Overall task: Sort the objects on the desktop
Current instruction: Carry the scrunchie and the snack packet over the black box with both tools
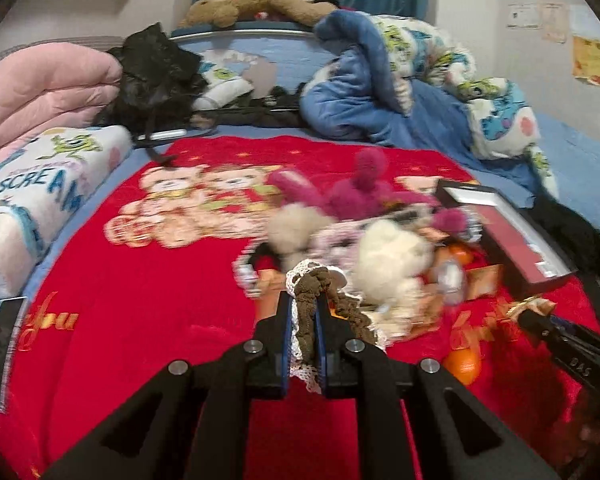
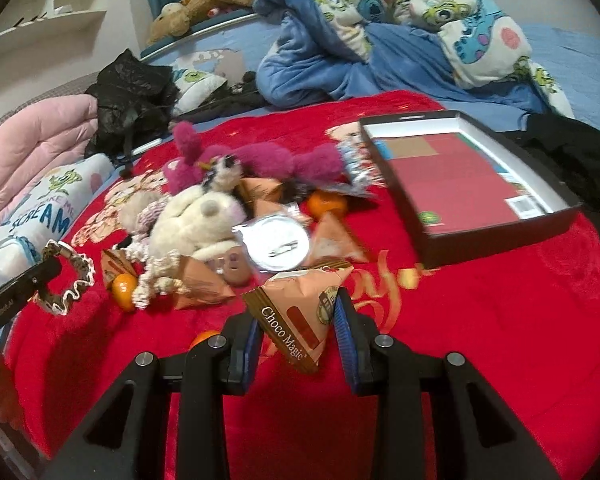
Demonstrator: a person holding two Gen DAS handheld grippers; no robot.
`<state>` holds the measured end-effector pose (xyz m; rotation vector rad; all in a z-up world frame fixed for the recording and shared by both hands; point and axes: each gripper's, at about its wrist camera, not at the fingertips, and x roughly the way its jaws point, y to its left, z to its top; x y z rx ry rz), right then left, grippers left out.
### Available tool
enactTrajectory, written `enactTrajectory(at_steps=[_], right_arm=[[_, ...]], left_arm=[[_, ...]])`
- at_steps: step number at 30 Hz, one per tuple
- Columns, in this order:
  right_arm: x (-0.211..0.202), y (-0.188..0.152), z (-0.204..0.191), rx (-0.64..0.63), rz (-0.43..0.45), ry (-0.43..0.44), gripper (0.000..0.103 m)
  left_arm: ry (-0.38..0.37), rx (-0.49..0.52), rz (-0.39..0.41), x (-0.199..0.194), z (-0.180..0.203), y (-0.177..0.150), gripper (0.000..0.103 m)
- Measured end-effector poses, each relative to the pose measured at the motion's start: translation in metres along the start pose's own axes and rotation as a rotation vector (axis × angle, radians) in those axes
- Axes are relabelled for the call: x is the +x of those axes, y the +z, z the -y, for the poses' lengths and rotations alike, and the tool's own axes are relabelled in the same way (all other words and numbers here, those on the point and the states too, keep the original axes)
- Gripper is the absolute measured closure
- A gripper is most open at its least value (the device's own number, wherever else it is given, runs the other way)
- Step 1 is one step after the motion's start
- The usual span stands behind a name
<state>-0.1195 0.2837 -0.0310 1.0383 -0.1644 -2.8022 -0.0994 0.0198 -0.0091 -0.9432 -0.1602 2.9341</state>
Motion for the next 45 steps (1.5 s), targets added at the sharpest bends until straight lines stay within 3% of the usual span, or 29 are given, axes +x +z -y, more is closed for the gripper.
enactTrajectory(at_steps=[3, 6, 13, 16, 20, 26, 45], right_arm=[[-0.014, 0.002, 0.019, 0.031, 0.021, -0.014, 0.071], [-0.031, 0.005, 0.041, 0.058, 0.050, -0.036, 0.071], [-0.064, -0.002, 0.090, 0.098, 0.095, -0.136, 0.071], [-0.074, -0.011, 0.117, 0.129, 0.095, -0.186, 0.071], [-0.086, -0.019, 0.144, 0.173, 0.101, -0.222, 0.071], [-0.095, -0.026, 0.156, 0.164, 0.112, -0.219, 0.071], [-0.101, -0.030, 0.151, 0.110, 0.139, -0.170, 0.071]], left_arm=[[-0.035, 0.051, 0.031, -0.008, 0.037, 0.001, 0.093], [-0.119, 0.084, 0.065, -0.017, 0.075, -0.005, 0.093], [-0.286, 0.143, 0.021, -0.014, 0.159, -0.008, 0.093], [-0.277, 0.228, 0.050, -0.022, 0.195, -0.018, 0.093], [-0.322, 0.226, 0.017, -0.019, 0.228, -0.024, 0.093], [-0.328, 0.213, 0.003, -0.013, 0.249, -0.027, 0.093], [-0.297, 0.290, -0.006, -0.007, 0.265, -0.038, 0.093]])
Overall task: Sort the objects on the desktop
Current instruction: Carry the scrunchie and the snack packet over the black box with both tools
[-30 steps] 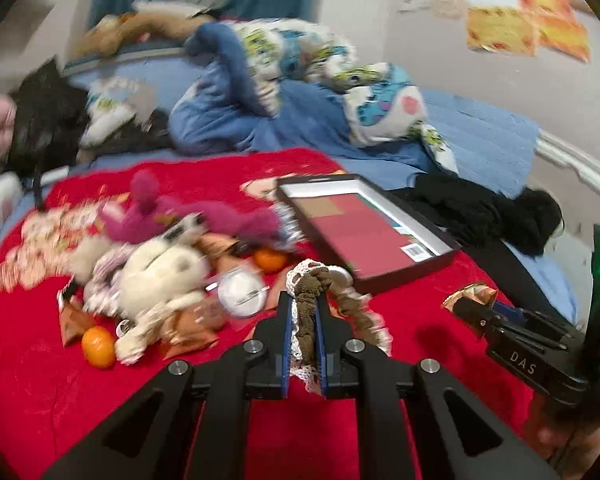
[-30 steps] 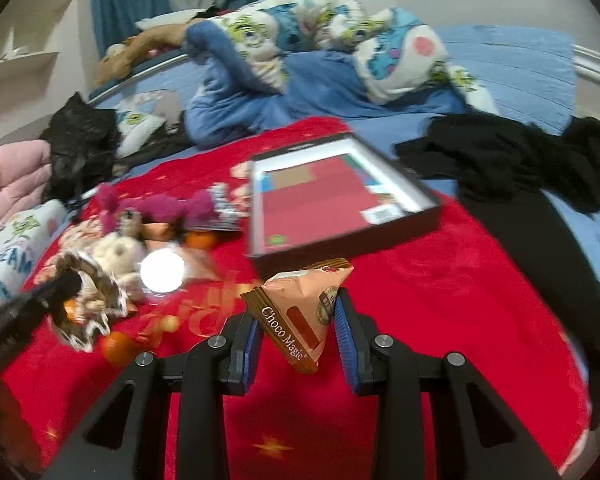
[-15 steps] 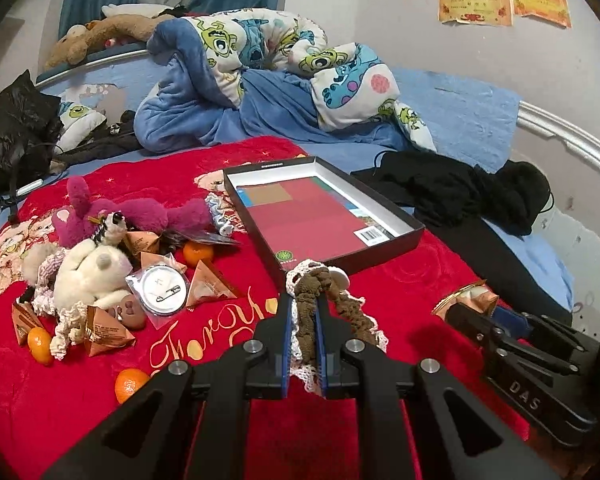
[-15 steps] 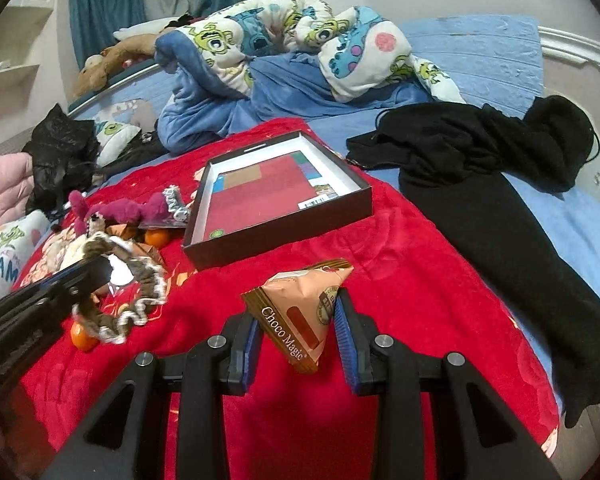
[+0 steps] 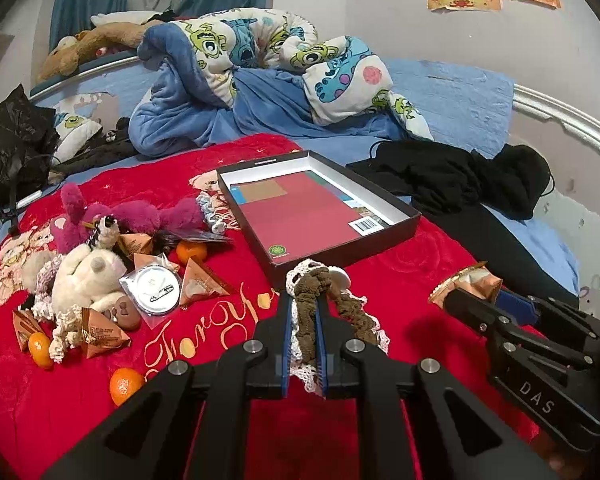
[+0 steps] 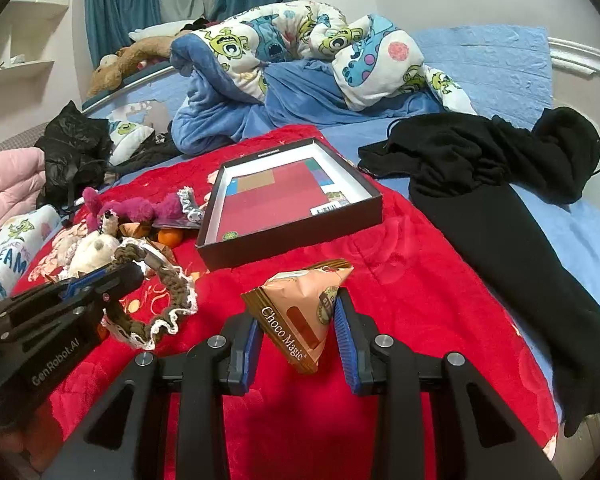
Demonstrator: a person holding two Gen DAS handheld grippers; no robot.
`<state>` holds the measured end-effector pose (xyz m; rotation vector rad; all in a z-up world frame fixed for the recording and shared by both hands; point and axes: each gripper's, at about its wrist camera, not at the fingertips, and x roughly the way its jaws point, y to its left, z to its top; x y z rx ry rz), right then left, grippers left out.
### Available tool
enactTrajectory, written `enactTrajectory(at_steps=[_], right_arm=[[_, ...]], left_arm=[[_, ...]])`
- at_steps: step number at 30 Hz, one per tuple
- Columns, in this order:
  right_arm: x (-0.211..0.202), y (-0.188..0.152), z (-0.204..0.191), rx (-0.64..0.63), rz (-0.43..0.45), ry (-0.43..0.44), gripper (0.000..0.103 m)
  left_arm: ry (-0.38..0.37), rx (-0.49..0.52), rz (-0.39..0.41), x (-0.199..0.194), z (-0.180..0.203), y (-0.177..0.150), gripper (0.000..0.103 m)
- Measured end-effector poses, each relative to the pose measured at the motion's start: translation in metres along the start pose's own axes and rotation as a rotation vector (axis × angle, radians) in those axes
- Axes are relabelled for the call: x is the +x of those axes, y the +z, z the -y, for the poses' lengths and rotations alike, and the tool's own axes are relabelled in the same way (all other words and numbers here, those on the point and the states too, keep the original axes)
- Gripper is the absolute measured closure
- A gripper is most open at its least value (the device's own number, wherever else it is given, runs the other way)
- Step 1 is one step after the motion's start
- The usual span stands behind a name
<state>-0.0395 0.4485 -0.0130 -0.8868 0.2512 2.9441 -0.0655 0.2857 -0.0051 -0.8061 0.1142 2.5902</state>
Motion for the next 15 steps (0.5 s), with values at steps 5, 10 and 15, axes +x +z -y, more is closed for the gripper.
enactTrajectory(at_steps=[5, 10, 15], right_arm=[[0.007, 0.001, 0.001, 0.002, -0.009, 0.006, 0.071], [0.008, 0.007, -0.001, -0.012, 0.003, 0.012, 0.071], [0.015, 0.017, 0.000, -0.006, 0.002, 0.023, 0.071]], left_arm=[[0.002, 0.021, 0.012, 0.001, 0.008, 0.004, 0.093], [-0.001, 0.032, 0.016, 0.005, 0.013, 0.011, 0.093], [-0.002, 0.007, 0.029, 0.008, 0.009, 0.020, 0.093]])
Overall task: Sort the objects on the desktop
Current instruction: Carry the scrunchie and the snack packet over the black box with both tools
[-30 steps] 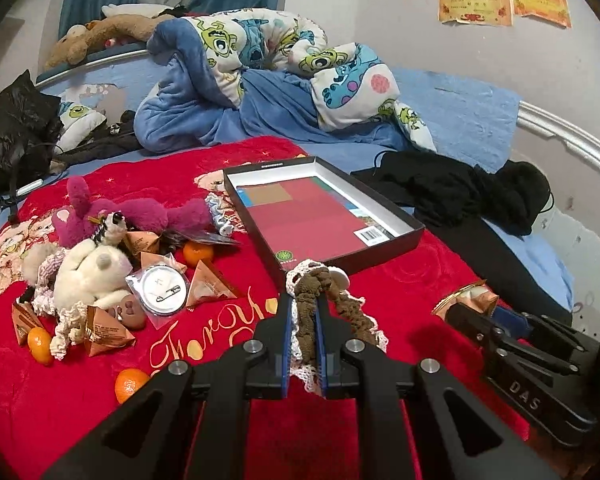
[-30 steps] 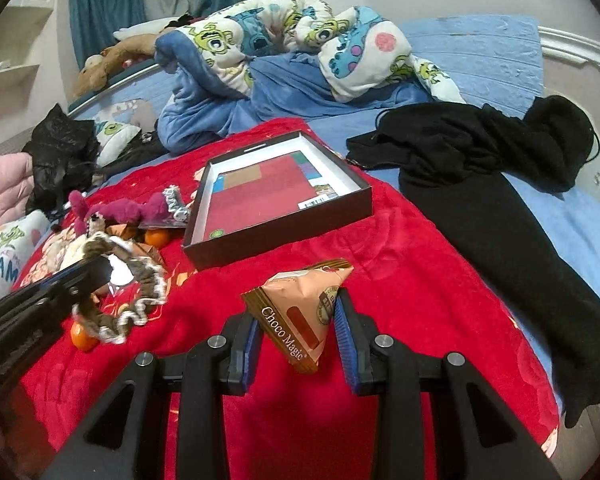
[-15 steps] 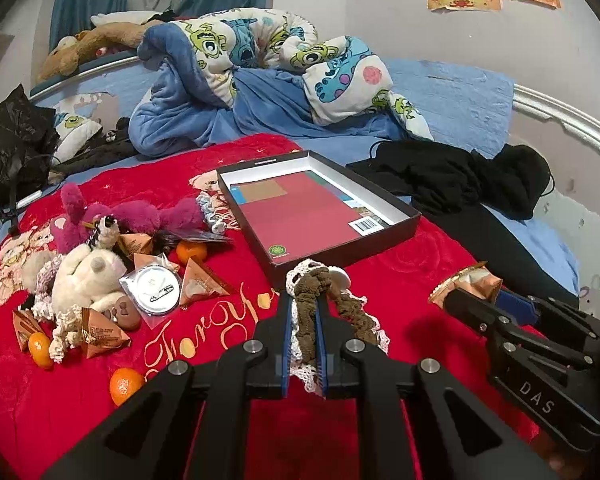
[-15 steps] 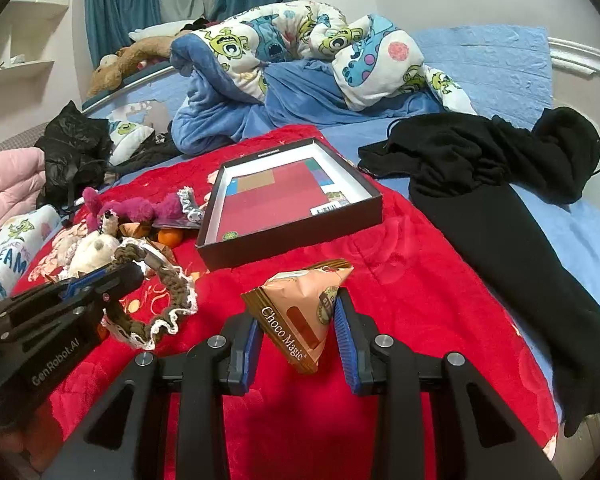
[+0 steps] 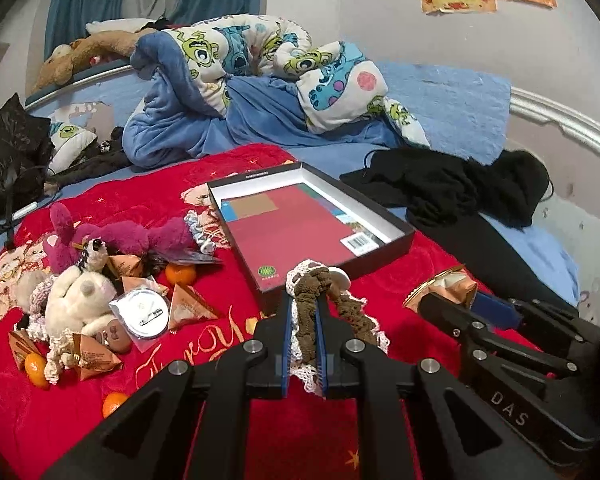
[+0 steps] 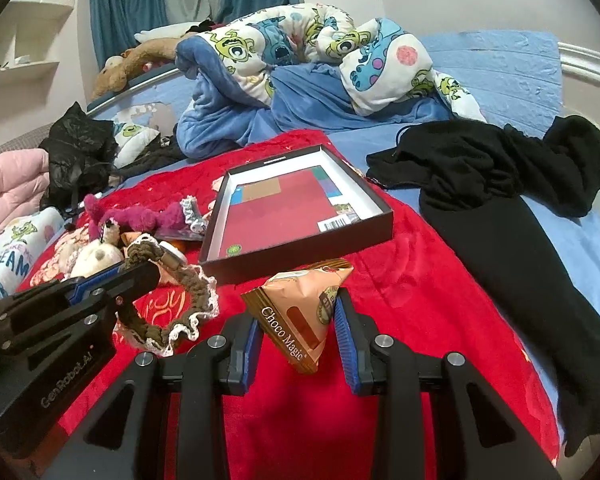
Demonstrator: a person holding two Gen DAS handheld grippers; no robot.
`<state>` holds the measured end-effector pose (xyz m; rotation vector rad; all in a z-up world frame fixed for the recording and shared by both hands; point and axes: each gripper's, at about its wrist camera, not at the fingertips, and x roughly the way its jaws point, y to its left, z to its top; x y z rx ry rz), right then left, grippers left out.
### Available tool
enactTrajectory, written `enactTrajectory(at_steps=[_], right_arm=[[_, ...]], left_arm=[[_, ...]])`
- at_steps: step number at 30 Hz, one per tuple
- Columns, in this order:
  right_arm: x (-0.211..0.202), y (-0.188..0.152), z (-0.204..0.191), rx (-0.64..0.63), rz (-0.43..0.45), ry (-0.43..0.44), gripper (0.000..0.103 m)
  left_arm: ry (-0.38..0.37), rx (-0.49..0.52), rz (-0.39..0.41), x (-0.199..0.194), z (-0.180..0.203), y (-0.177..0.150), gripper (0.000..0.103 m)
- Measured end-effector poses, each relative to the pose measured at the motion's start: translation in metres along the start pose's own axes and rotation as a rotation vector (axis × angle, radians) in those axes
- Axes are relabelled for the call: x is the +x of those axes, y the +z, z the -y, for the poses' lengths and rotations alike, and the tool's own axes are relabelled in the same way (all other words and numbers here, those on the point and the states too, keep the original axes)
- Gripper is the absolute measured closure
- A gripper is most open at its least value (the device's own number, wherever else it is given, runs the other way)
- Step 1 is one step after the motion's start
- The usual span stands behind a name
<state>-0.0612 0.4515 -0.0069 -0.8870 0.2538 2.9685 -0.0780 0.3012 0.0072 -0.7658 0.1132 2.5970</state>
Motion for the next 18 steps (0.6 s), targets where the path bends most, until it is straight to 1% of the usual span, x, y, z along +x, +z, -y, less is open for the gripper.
enactTrajectory(at_steps=[3, 6, 9, 11, 13, 15, 18], right_arm=[[0.007, 0.006, 0.003, 0.015, -0.008, 0.003, 0.071], [0.016, 0.016, 0.003, 0.026, -0.019, 0.012, 0.071], [0.026, 0.026, 0.002, 0.024, -0.023, 0.019, 0.071], [0.035, 0.037, 0.003, 0.022, -0.030, 0.011, 0.071], [0.043, 0.049, 0.005, 0.024, -0.032, 0.018, 0.071], [0.052, 0.063, 0.010, 0.039, -0.032, 0.020, 0.071], [0.074, 0.082, 0.014, 0.035, -0.038, 0.029, 0.071]], left_arm=[[0.033, 0.008, -0.001, 0.009, -0.002, 0.006, 0.093], [0.018, -0.033, -0.017, 0.020, -0.008, 0.017, 0.093], [0.027, -0.027, -0.024, 0.033, -0.008, 0.034, 0.093], [0.028, -0.020, -0.039, 0.043, -0.009, 0.050, 0.093], [0.011, -0.043, -0.038, 0.055, -0.013, 0.066, 0.093], [0.003, -0.057, -0.043, 0.068, -0.016, 0.076, 0.093], [0.005, -0.063, -0.040, 0.088, -0.021, 0.083, 0.093]])
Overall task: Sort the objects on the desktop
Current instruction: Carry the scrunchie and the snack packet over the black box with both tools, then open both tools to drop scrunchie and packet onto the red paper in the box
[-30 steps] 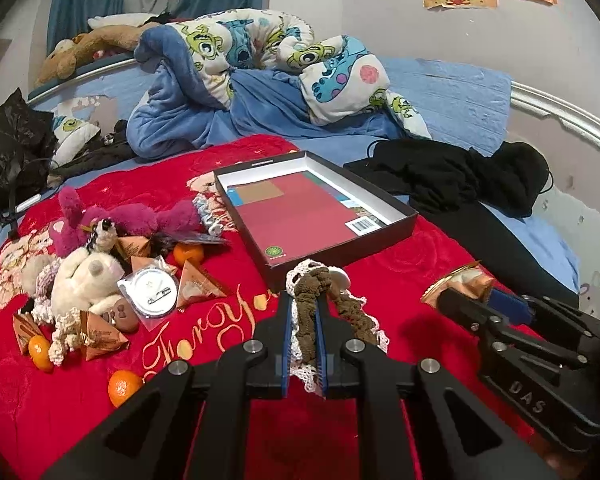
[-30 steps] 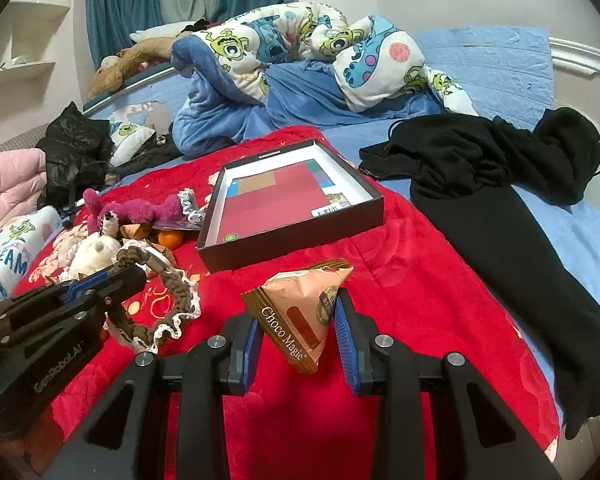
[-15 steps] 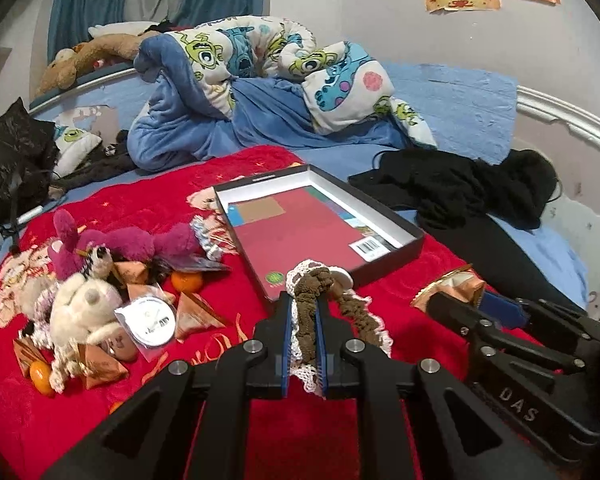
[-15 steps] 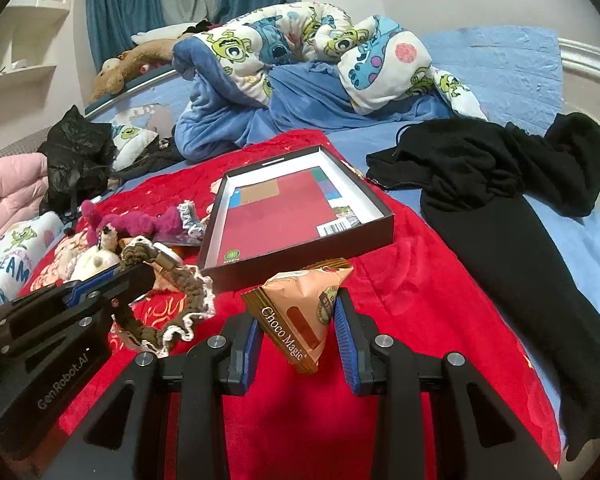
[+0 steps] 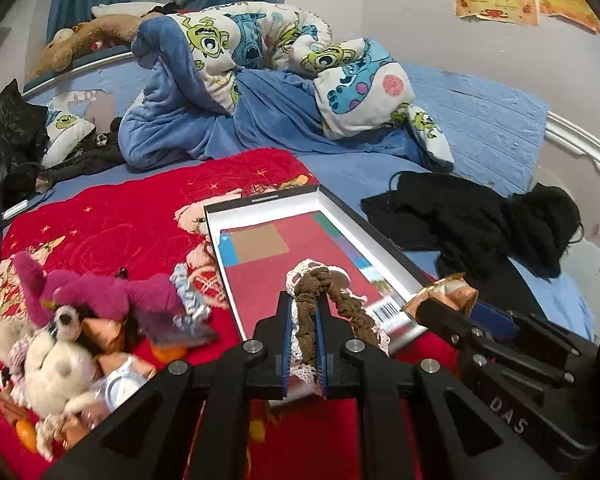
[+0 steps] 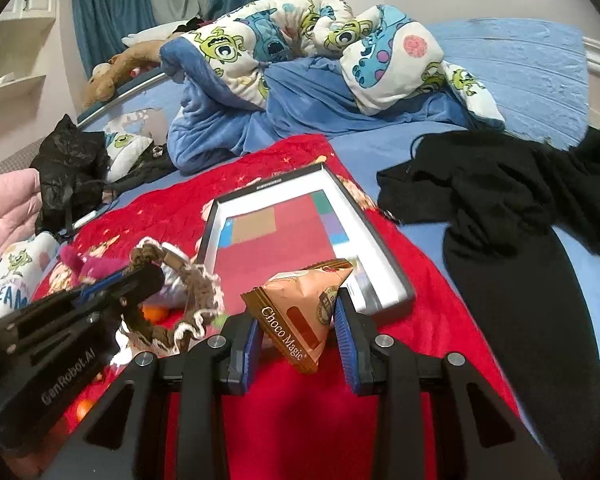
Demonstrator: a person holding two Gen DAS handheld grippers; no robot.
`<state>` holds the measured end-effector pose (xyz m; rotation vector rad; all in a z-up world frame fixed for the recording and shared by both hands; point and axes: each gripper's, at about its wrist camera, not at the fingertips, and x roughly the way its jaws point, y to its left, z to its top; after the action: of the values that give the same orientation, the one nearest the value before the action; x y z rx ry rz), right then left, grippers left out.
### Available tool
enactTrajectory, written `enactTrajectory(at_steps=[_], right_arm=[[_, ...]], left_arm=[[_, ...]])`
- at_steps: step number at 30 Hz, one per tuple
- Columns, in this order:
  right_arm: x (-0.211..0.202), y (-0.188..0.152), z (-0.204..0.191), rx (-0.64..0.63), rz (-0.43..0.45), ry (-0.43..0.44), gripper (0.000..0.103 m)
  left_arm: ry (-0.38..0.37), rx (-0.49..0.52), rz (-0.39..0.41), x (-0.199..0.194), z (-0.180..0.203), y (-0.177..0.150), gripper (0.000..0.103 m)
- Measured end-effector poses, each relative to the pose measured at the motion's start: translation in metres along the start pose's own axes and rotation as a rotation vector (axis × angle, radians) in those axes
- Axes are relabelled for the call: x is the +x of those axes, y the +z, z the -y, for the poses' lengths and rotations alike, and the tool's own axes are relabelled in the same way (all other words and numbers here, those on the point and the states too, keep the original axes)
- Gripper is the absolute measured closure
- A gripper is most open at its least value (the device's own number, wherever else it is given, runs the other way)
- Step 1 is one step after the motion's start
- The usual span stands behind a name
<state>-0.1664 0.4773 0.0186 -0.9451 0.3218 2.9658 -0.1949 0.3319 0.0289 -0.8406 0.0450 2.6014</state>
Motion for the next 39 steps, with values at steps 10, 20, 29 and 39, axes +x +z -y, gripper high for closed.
enactTrajectory(at_steps=[10, 20, 29, 39], right_arm=[[0.068, 0.002, 0.008, 0.034, -0.070, -0.048, 0.071], [0.094, -0.008, -0.001, -0.045, -0.118, -0.073, 0.071], [0.101, -0.016, -0.004, -0.102, -0.097, -0.078, 0.070], [0.099, -0.019, -0.002, -0.096, -0.075, -0.061, 0.070]], left_arm=[[0.015, 0.008, -0.099, 0.057, -0.012, -0.033, 0.093], [0.007, 0.033, -0.116, 0.073, -0.008, -0.050, 0.093], [0.004, 0.013, -0.094, 0.074, -0.014, -0.056, 0.093], [0.001, 0.011, -0.088, 0.074, -0.015, -0.057, 0.093]])
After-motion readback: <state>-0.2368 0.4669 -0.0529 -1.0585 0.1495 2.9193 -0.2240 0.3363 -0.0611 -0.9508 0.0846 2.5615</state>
